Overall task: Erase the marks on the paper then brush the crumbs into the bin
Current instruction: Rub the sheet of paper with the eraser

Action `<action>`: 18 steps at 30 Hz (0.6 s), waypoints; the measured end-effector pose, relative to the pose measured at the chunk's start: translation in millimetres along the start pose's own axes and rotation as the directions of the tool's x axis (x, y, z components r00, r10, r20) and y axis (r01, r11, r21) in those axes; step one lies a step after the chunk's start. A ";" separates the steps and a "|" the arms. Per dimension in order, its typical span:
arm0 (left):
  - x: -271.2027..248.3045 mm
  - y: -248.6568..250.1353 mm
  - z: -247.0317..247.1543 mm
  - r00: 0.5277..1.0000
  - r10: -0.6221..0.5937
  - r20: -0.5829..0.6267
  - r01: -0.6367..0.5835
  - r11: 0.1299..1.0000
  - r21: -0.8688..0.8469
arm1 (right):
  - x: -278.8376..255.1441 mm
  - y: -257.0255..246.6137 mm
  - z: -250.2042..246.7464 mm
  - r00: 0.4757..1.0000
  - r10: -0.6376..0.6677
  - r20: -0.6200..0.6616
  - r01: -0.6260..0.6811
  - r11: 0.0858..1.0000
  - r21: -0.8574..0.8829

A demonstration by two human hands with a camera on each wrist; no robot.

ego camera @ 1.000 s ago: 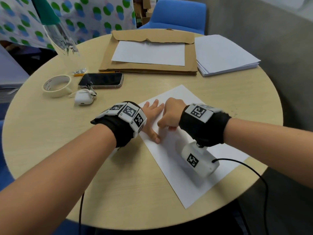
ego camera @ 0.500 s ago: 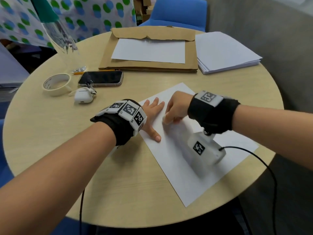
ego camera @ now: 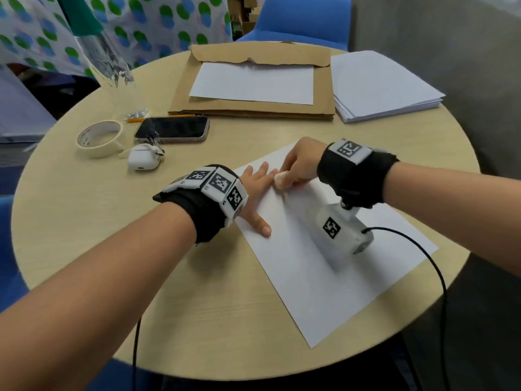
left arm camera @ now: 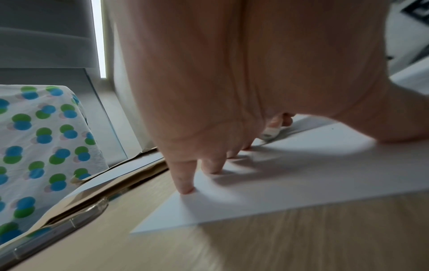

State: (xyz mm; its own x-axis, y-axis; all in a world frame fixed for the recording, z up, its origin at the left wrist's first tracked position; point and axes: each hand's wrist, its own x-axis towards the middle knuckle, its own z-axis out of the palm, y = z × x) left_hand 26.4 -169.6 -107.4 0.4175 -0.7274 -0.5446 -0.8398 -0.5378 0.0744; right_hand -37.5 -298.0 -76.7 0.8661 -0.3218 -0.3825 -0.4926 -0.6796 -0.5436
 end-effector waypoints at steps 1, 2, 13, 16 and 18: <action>0.3 -0.8 0.0 1.000 -0.001 0.001 0.001 1.000 0.004 | -0.5 0.3 1.7 1.000 -0.009 -0.017 0.009 1.000 -0.017; 1.1 -1.0 -0.2 1.000 -0.002 0.004 0.002 1.000 0.013 | -4.4 2.3 4.8 1.000 -0.022 0.009 0.022 0.999 -0.043; 5.5 0.5 -0.9 1.000 -0.007 0.030 0.006 0.999 0.038 | -5.5 4.8 -0.6 0.998 0.046 -0.030 -0.046 0.999 -0.011; 7.5 0.1 -0.9 0.999 -0.011 0.036 0.010 0.999 0.044 | -23.3 11.9 17.8 0.997 -0.002 0.075 0.004 1.000 -0.027; 8.0 0.4 -1.4 0.999 -0.016 0.043 0.014 0.999 0.051 | -33.8 12.9 23.5 0.982 -0.018 0.189 0.018 1.000 -0.003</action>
State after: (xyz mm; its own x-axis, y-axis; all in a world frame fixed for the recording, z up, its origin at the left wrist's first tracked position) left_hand 29.9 -176.2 -110.6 0.4161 -0.6995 -0.5809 -0.8504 -0.5256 0.0238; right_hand -75.2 -280.4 -88.3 0.8430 -0.1795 -0.5071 -0.4762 -0.6876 -0.5481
